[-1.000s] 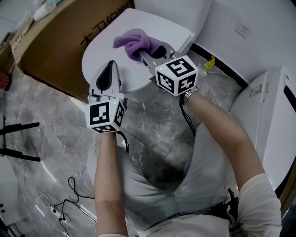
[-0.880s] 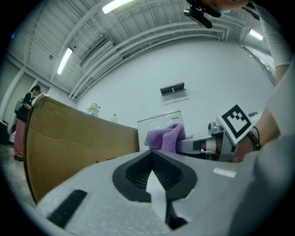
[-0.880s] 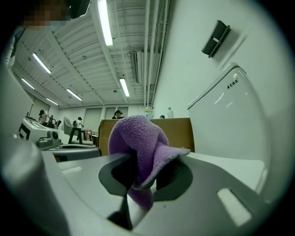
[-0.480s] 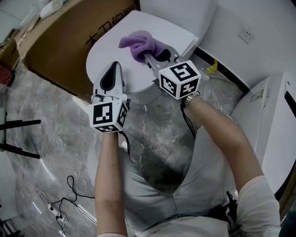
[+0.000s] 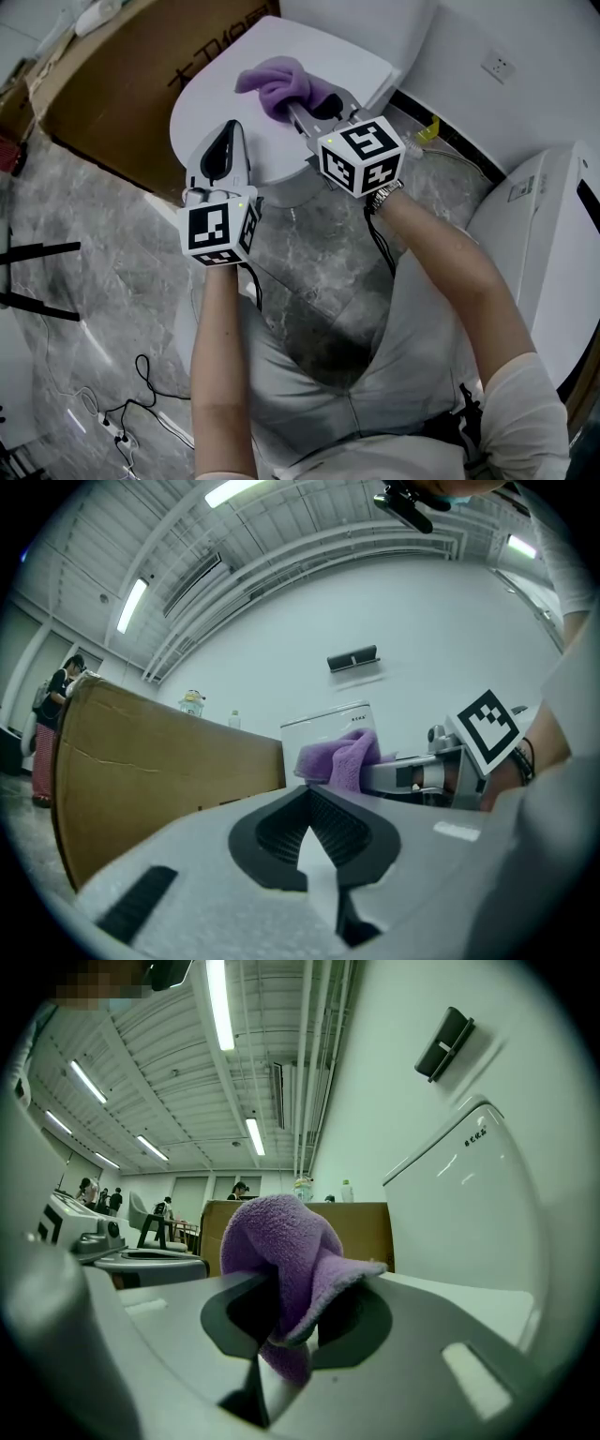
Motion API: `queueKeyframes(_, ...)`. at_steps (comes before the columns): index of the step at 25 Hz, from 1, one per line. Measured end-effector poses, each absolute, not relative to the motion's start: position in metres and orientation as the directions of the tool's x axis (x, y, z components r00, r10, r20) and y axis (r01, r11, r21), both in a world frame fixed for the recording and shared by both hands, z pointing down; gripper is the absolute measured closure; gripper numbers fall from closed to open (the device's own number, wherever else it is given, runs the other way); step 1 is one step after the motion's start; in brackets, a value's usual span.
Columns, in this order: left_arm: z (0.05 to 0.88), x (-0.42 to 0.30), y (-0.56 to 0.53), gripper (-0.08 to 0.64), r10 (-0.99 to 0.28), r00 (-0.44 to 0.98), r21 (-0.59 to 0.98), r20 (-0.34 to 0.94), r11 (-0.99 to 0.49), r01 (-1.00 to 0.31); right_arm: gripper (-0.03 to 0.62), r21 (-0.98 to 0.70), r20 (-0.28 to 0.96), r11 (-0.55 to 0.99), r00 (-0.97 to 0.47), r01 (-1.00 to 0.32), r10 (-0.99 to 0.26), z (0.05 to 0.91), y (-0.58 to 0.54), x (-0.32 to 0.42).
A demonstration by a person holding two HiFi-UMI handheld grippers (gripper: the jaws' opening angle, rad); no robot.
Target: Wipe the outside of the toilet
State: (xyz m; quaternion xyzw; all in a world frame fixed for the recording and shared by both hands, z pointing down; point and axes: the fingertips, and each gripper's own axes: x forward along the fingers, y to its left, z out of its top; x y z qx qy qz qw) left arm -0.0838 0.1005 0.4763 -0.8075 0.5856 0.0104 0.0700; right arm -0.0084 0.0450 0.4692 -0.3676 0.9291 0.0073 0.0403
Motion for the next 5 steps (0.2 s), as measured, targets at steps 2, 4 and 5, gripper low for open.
queueKeyframes(2, 0.4761, -0.0841, 0.0998, 0.555, -0.945, 0.312, -0.096, -0.1, -0.303, -0.948, 0.515, -0.011, -0.081, 0.73, -0.728, -0.683, -0.681, 0.4691, 0.045, -0.0087)
queueKeyframes(4, 0.4762, -0.0838, 0.0995, 0.554, -0.945, 0.311, -0.094, -0.099, -0.302, -0.949, 0.515, -0.003, -0.081, 0.731, -0.729, -0.682, -0.68, 0.469, 0.0456, -0.0086)
queueKeyframes(5, 0.4764, -0.0836, 0.0993, 0.554, -0.946, 0.31, -0.094, -0.099, -0.301, -0.949, 0.515, 0.002, -0.081, 0.731, -0.729, -0.682, -0.68, 0.469, 0.0459, -0.0086)
